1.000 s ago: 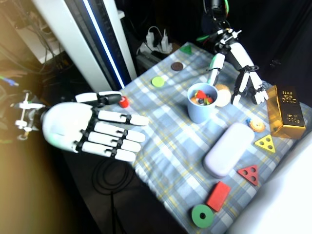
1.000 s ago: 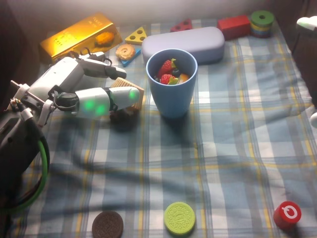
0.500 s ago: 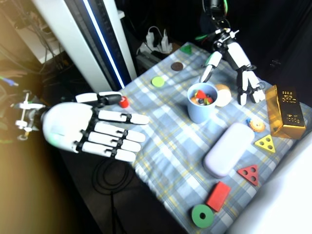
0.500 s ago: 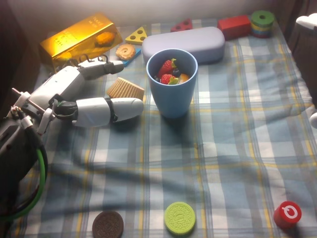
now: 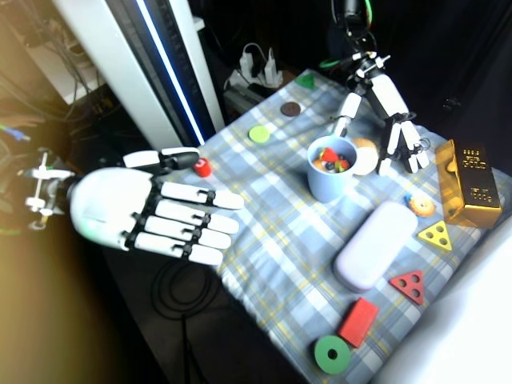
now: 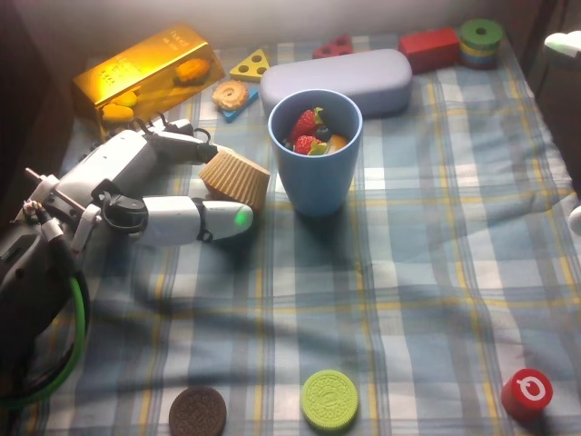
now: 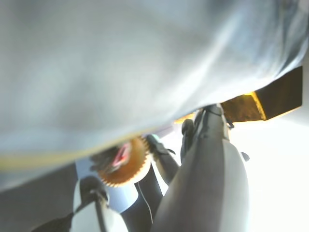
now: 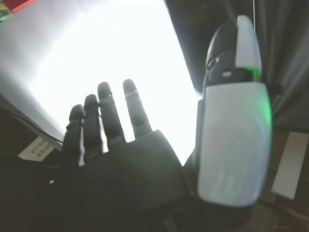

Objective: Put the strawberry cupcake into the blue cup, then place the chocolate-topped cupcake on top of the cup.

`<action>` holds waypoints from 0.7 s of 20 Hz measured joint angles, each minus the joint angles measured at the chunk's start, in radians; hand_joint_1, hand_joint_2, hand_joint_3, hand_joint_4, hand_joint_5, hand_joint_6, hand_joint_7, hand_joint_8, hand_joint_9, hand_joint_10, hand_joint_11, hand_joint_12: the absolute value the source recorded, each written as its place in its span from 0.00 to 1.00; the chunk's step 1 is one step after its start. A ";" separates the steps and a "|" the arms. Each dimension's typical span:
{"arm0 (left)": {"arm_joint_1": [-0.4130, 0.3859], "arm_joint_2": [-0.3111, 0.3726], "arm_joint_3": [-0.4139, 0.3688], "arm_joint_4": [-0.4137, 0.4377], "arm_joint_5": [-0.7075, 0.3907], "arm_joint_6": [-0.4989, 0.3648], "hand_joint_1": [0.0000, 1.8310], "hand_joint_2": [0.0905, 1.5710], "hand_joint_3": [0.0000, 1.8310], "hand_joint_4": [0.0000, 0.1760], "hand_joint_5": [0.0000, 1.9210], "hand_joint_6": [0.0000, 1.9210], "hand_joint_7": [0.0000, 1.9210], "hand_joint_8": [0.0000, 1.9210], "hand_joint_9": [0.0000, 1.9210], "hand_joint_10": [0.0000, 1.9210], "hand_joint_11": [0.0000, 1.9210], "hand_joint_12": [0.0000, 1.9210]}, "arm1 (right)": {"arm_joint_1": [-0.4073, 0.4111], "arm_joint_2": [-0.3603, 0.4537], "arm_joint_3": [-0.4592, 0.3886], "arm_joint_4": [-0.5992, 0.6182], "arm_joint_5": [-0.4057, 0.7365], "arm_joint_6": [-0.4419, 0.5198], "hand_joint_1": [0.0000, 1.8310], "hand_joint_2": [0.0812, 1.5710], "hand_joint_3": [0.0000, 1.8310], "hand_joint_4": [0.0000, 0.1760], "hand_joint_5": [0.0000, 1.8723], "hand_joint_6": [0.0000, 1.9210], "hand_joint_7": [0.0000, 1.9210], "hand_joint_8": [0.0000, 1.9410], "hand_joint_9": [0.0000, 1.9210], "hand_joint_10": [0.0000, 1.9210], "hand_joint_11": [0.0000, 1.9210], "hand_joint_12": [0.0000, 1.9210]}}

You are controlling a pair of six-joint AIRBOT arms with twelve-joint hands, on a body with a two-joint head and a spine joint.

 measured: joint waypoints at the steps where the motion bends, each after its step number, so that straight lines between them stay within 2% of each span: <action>1: 0.000 0.000 0.000 0.000 -0.003 0.000 0.41 0.53 0.01 1.00 0.48 0.00 0.13 0.00 0.02 0.00 0.00 0.00 | 0.000 0.000 0.000 0.000 0.001 0.000 0.13 0.53 0.00 0.45 0.03 0.00 0.07 0.00 0.03 0.00 0.00 0.00; 2: 0.000 0.000 0.000 0.000 -0.003 0.000 0.42 0.52 0.00 1.00 0.49 0.01 0.14 0.01 0.03 0.01 0.00 0.00 | 0.000 0.000 0.000 0.001 0.002 0.000 0.13 0.53 0.00 0.49 0.03 0.00 0.07 0.00 0.02 0.00 0.00 0.00; 3: 0.000 0.000 0.000 0.000 -0.005 0.000 0.42 0.52 0.00 1.00 0.50 0.00 0.16 0.00 0.04 0.00 0.00 0.00 | 0.000 0.000 0.000 0.000 0.001 0.000 0.13 0.53 0.00 0.44 0.03 0.00 0.07 0.00 0.03 0.00 0.00 0.00; 4: 0.000 0.001 -0.005 -0.004 -0.011 0.002 0.42 0.53 0.00 1.00 0.50 0.00 0.16 0.00 0.03 0.00 0.00 0.00 | 0.000 -0.001 0.000 0.001 0.001 0.000 0.13 0.53 0.00 0.50 0.03 0.00 0.07 0.00 0.02 0.00 0.00 0.00; 6: 0.000 0.015 -0.028 0.002 -0.023 0.002 0.42 0.54 0.01 1.00 0.49 0.00 0.15 0.00 0.03 0.00 0.00 0.00 | 0.000 -0.002 0.000 0.001 0.001 0.001 0.12 0.53 0.00 0.49 0.03 0.00 0.09 0.01 0.03 0.00 0.00 0.00; 7: 0.000 0.023 -0.039 0.007 -0.032 0.002 0.40 0.54 0.01 1.00 0.49 0.00 0.15 0.00 0.03 0.00 0.00 0.00 | 0.000 -0.002 0.000 0.002 0.001 0.001 0.13 0.54 0.00 0.33 0.04 0.00 0.09 0.01 0.04 0.01 0.00 0.00; 8: 0.000 0.033 -0.049 0.007 -0.042 0.002 0.42 0.54 0.00 1.00 0.49 0.00 0.15 0.00 0.04 0.01 0.00 0.00 | 0.000 -0.002 0.000 0.002 0.001 0.001 0.12 0.54 0.00 0.35 0.03 0.00 0.08 0.00 0.03 0.00 0.00 0.00; 9: 0.000 0.054 -0.071 0.008 -0.060 0.002 0.44 0.53 0.00 0.95 0.50 0.00 0.15 0.00 0.05 0.01 0.00 0.00 | 0.000 -0.002 0.000 0.003 0.001 0.002 0.13 0.54 0.00 0.36 0.02 0.00 0.07 0.00 0.02 0.00 0.00 0.00; 10: 0.000 0.066 -0.082 0.010 -0.071 0.002 0.46 0.53 0.00 0.80 0.50 0.01 0.15 0.00 0.06 0.01 0.00 0.00 | 0.000 -0.002 0.000 0.004 0.001 0.002 0.14 0.54 0.00 0.29 0.03 0.00 0.07 0.00 0.03 0.00 0.00 0.00; 11: 0.003 0.093 -0.110 0.024 -0.099 0.002 0.44 0.53 0.00 0.69 0.50 0.00 0.15 0.00 0.05 0.01 0.00 0.00 | -0.003 -0.002 0.000 0.004 0.004 0.002 0.14 0.54 0.00 0.33 0.03 0.00 0.09 0.01 0.04 0.01 0.01 0.00; 12: 0.003 0.109 -0.125 0.033 -0.113 0.004 0.47 0.53 0.00 0.25 0.52 0.00 0.16 0.00 0.07 0.00 0.00 0.00 | -0.005 -0.002 0.000 0.004 0.005 0.003 0.13 0.54 0.00 0.35 0.03 0.00 0.10 0.01 0.05 0.01 0.02 0.01; 13: 0.001 0.127 -0.145 0.041 -0.134 0.010 0.48 0.53 0.00 0.16 0.52 0.00 0.16 0.00 0.06 0.00 0.00 0.00 | -0.005 -0.002 0.000 0.004 0.001 0.003 0.13 0.54 0.00 0.37 0.03 0.00 0.10 0.01 0.05 0.01 0.02 0.01; 14: -0.001 0.138 -0.158 0.043 -0.144 0.026 0.46 0.53 0.00 0.37 0.52 0.00 0.16 0.00 0.05 0.00 0.00 0.00 | -0.005 -0.002 0.000 0.003 0.001 0.003 0.15 0.55 0.00 0.34 0.03 0.00 0.10 0.01 0.05 0.01 0.02 0.01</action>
